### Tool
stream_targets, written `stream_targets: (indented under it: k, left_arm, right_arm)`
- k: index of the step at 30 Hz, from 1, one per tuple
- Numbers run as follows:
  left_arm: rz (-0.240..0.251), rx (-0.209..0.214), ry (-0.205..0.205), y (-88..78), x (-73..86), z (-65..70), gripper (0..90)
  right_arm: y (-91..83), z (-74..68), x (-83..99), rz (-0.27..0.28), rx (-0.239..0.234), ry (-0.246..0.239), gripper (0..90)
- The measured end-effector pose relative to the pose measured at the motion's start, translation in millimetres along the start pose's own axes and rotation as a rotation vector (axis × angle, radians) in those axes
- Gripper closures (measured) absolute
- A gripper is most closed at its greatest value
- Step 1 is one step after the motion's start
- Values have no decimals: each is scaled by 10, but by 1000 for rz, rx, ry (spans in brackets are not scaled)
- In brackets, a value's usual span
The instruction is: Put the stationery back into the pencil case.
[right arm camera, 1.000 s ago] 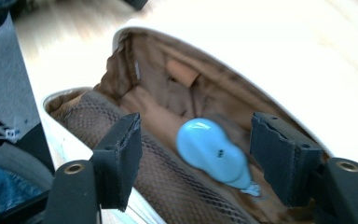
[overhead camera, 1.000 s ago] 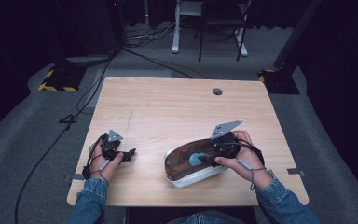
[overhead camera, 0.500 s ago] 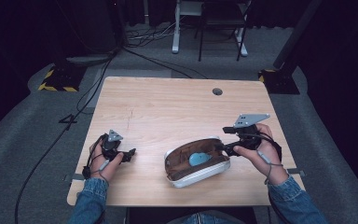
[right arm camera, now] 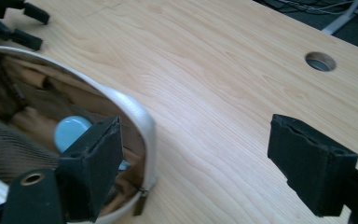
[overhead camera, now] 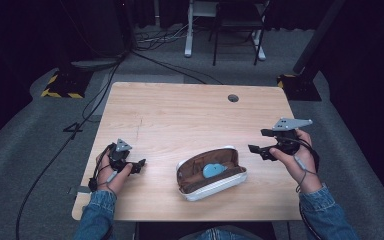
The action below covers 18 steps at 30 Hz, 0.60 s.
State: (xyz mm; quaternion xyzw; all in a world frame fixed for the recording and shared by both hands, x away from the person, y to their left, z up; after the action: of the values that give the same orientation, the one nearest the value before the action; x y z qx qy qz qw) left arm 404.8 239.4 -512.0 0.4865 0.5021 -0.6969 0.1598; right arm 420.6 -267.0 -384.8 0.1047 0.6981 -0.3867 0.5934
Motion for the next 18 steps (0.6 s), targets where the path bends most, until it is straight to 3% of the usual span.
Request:
stream_targets:
  k: [5, 11, 18]
  left_arm:
    - [0, 0, 0, 0, 0, 0, 145]
    - [-1, 0, -4, 0, 0, 2, 145]
    - [2, 0, -3, 1, 1, 2, 145]
  right_arm:
    - [-8, 243, 140, 11, 40, 25, 187]
    - [23, 546, 368, -11, 83, 29, 194]
    - [54, 759, 613, -35, 130, 55, 196]
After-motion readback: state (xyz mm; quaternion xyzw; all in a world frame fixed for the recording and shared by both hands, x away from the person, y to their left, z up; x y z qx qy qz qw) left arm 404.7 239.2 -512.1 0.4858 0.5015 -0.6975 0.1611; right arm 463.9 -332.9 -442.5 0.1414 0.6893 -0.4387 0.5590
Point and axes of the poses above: each handheld gripper's, and its own axes: y roughly forward along the jaws, x roughly out of its underside, z roughly to its right, the point moved 1 cm from there along y, roughly forward along the jaws, and after that the axes turned 13 degrees about z, right-handed, at the moved point
